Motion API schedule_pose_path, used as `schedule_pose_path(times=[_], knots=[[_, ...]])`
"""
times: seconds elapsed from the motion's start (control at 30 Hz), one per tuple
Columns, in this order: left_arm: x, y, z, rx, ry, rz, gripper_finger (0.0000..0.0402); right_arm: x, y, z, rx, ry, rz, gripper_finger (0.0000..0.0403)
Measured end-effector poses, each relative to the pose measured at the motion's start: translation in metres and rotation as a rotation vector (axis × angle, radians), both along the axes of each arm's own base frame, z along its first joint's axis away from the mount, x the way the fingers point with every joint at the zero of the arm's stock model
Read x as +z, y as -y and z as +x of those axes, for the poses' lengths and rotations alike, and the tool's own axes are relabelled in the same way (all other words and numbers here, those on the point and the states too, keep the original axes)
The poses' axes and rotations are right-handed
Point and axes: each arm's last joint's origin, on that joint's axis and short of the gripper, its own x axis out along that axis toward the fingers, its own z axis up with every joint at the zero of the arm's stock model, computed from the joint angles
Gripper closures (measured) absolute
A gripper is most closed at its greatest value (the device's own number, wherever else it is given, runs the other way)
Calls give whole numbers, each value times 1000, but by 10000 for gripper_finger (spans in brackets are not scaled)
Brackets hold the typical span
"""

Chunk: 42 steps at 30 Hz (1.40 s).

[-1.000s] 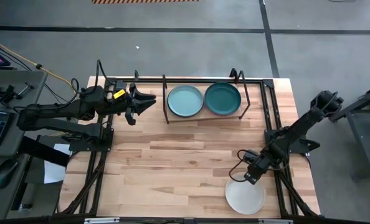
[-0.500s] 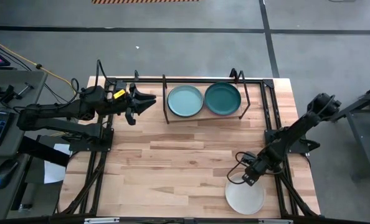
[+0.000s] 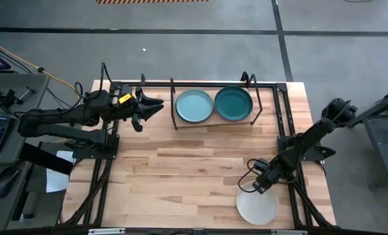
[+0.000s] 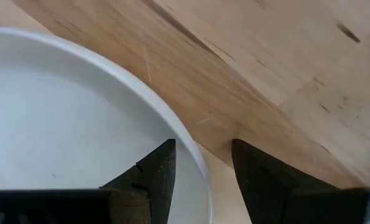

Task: Place and stack plates onto a shelf
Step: Stack the white plate on top of the green plate on the shelf

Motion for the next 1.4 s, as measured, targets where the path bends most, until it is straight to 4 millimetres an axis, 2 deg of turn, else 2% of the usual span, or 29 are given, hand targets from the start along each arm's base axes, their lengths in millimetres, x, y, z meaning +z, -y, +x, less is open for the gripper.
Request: schedule_pose_path(times=[0.33,0.47,0.53,0.67,0.8,0.93,1.17,1.27,1.4], knots=[[0,0,0,0,0,0,303,-1,1,-1,-51,-28,-12,309],[0,0,0,0,0,0,303,0,-1,0,-41,-25,33,373],[0,0,0,0,0,-1,303,4,-4,2,-34,7,86,394],[1,0,0,-1,8,-1,303,16,-5,6,-42,97,163,396],[1,0,0,11,11,-1,303,35,0,15,-105,289,212,400],[1,-1,0,24,12,-3,303,51,14,32,-242,543,157,402],[1,-1,0,26,17,-20,303,59,51,59,-435,754,-16,402],[2,-1,0,33,20,-22,303,63,68,67,-633,850,-146,402],[1,-1,0,34,19,-22,303,63,82,65,-948,920,-315,403]])
